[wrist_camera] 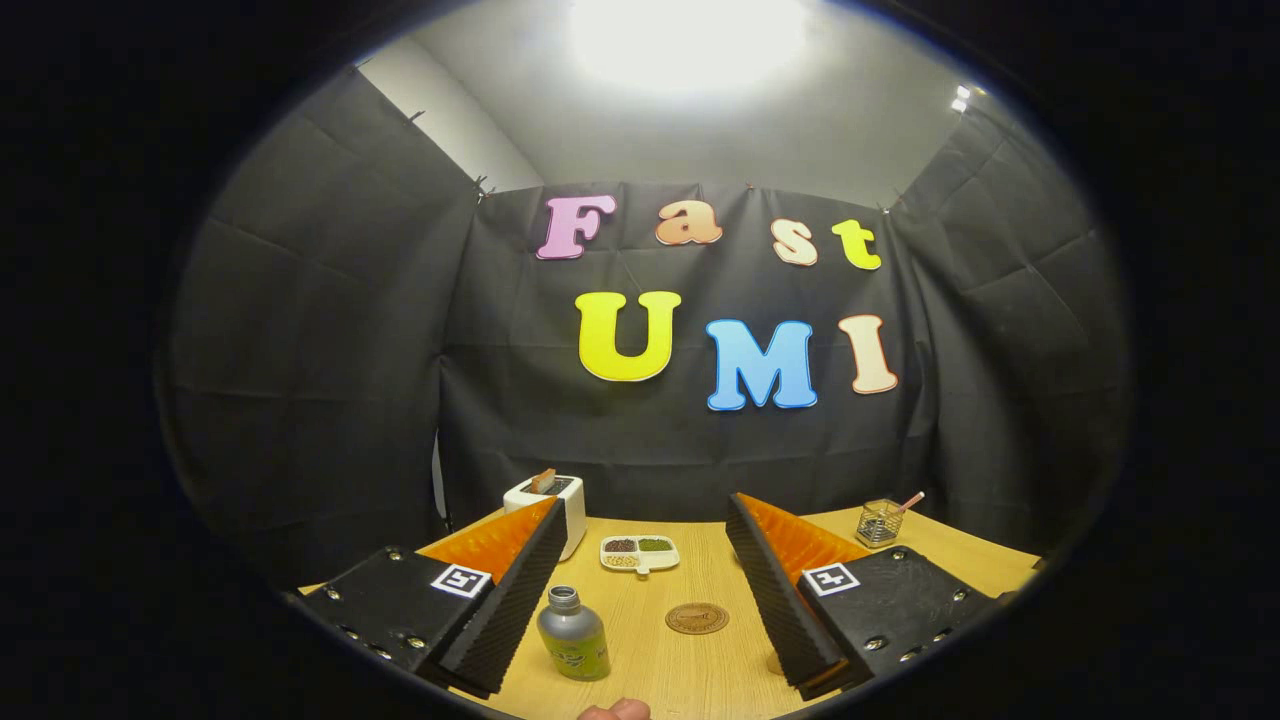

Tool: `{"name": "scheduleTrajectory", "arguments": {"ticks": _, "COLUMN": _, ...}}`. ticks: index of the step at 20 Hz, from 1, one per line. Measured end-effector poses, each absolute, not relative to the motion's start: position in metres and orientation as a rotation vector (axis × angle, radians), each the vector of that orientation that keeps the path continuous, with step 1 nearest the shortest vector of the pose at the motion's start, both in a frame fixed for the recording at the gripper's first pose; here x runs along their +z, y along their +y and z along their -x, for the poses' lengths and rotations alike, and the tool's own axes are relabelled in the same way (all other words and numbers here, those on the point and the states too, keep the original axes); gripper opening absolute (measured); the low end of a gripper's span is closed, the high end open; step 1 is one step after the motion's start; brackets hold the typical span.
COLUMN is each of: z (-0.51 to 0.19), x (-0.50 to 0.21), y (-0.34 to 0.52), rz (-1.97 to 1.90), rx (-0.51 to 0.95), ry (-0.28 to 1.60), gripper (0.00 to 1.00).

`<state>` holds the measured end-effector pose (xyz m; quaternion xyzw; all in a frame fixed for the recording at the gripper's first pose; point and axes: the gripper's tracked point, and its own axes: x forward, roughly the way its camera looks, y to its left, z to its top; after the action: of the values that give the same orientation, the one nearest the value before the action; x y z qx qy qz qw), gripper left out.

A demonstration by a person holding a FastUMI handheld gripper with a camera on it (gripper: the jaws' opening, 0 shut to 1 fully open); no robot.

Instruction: Take the bottle from table, then pour the juice into the cup, finally place the bottle on the coaster

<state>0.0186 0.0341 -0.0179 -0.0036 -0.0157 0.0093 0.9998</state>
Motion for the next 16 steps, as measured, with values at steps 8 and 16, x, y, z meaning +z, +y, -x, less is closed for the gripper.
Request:
{"name": "scheduleTrajectory", "arguments": {"ticks": 8, "z": -0.034, "x": -0.054, "y": 0.069, "rz": 0.013, "rx": 0.041, "ry": 0.022, "gripper": 0.98}}
{"name": "scheduleTrajectory", "arguments": {"ticks": 16, "z": -0.054, "x": -0.101, "y": 0.086, "rz": -0.008, "rx": 0.028, "ry": 0.092, "gripper": 0.98}}
